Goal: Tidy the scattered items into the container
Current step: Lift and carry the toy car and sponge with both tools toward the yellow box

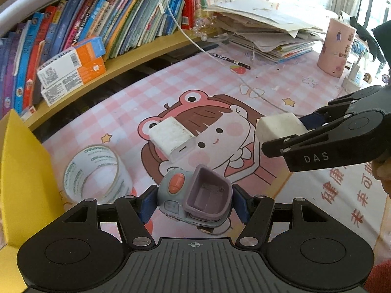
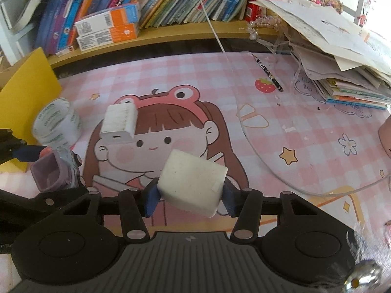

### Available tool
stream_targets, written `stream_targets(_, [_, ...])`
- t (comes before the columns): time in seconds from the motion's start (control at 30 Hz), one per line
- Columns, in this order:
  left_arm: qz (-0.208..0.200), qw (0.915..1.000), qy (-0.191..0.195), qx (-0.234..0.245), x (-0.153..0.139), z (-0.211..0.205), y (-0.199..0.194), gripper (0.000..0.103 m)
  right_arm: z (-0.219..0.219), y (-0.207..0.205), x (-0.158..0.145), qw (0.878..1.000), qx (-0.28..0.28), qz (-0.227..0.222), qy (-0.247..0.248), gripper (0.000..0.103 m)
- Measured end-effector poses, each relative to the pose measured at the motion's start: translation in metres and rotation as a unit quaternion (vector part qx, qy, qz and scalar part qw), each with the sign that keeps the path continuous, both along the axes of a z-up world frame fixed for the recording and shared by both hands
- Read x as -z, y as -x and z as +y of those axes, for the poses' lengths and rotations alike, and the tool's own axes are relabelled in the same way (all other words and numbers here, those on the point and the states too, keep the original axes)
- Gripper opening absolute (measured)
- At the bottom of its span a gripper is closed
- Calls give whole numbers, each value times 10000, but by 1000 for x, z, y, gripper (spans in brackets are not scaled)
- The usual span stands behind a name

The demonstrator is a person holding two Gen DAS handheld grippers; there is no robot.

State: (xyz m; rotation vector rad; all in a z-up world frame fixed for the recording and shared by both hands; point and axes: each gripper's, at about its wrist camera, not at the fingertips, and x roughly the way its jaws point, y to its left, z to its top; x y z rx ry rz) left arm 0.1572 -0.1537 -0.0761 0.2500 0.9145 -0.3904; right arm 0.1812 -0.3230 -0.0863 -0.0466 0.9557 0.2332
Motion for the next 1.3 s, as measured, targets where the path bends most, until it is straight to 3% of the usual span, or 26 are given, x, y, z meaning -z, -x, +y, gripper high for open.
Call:
stream_targets(0.4, [-209, 9995, 46, -222, -23, 18, 40, 63, 15, 38, -17, 9995, -273, -138, -47, 50])
stream_targets(1.3, [-380, 9974, 207, -569, -41, 66, 98, 63, 58, 100, -38, 9978, -587, -315, 22, 49])
